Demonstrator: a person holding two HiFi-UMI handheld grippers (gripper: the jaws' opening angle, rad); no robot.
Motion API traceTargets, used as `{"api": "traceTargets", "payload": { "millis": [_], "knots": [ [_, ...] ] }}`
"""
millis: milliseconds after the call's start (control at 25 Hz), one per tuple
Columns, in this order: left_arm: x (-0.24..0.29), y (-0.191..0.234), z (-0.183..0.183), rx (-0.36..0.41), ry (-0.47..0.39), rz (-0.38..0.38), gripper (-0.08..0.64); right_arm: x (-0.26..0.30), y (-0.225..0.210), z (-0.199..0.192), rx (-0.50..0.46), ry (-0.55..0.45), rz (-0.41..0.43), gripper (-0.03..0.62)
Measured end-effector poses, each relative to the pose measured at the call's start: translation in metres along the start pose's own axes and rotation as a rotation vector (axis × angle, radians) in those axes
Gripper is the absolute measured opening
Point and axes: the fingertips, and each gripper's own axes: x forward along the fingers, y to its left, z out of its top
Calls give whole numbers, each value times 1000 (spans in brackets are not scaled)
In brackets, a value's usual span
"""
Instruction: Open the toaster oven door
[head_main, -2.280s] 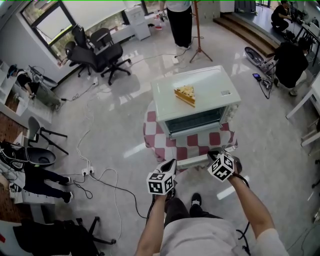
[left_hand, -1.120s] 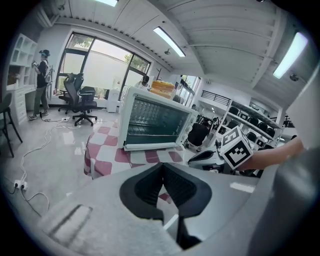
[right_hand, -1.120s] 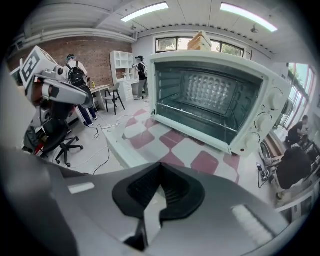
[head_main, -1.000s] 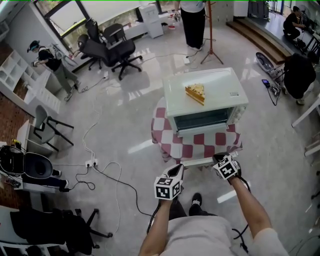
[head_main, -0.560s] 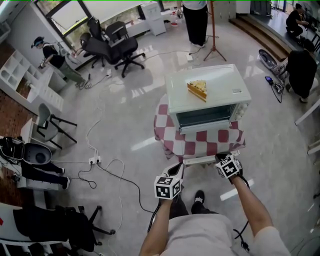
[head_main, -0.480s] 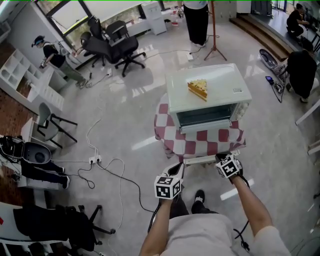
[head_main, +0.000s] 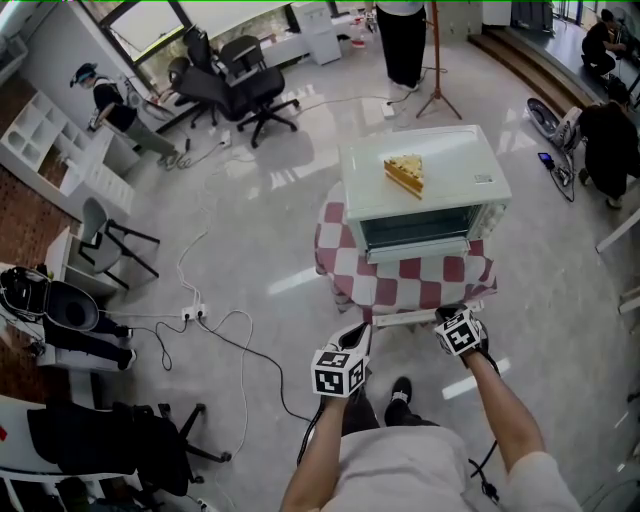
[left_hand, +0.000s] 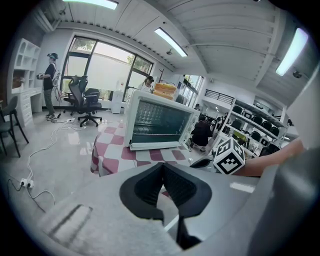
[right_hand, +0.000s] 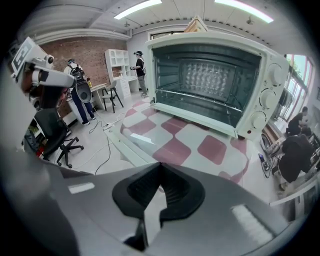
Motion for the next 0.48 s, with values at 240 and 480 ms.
{"api": "traceTargets", "payload": {
  "millis": [240,480],
  "knots": [
    [0,-1,-2,-3,2,3,3,3,0,-3,-22,26,0,3],
    [-2,-3,-1,-6,-4,4,3,4,-2,-4,-5,24,-3,3]
  ]
}}
